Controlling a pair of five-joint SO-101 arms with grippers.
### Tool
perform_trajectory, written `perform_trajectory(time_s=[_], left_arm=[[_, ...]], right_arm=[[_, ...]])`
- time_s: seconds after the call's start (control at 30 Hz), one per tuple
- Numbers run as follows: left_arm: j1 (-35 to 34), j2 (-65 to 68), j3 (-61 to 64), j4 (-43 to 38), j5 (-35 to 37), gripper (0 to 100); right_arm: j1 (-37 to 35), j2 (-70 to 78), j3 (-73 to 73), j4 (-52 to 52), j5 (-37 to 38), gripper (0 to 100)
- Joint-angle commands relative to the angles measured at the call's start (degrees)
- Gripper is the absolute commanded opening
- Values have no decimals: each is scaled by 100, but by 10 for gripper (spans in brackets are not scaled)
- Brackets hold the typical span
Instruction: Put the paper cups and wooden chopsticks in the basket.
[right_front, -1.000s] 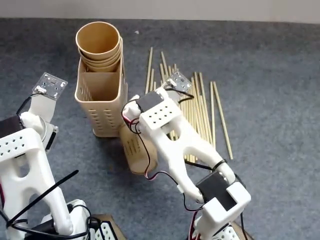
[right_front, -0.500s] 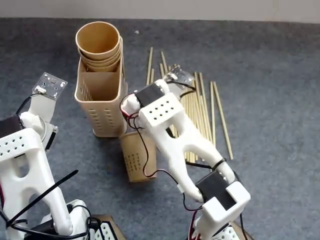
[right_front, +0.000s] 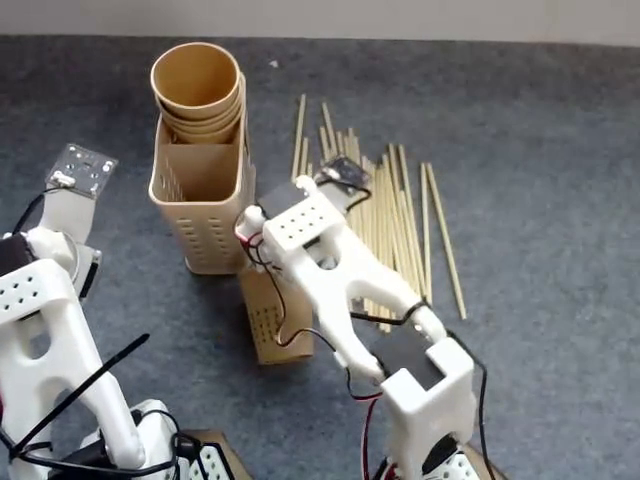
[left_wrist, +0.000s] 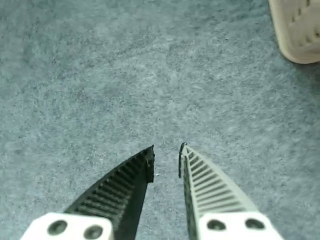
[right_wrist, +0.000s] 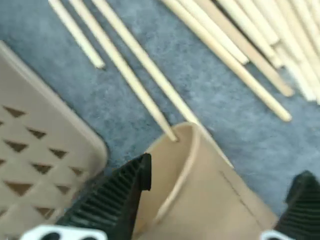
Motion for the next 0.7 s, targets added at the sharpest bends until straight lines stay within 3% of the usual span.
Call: perform_trajectory(time_s=[0.0,0.03,0.07,0.13,0.3,0.5,0.67], left_arm=[[-31,-136,-22,-62,44,108],[-31,-136,-22,-62,44,108],[-48,-136,-22,-62,44,108],[-57,-136,-31,-62,44,108],[-57,-136,-31,-62,44,108],[-57,-136,-40,-62,44,108],[-40,-136,-40,-62,44,108]], right_arm=[[127,-48,-66,145,-26,128],[207,-48,-66,145,-18,24],[259,-48,-66,145,-18,0],[365,-48,-66,154,-18,48],[769,-101,-303,180,44,5],[1314,-409,-963,198,721,4],[1200,-760,-866,374,853,4]])
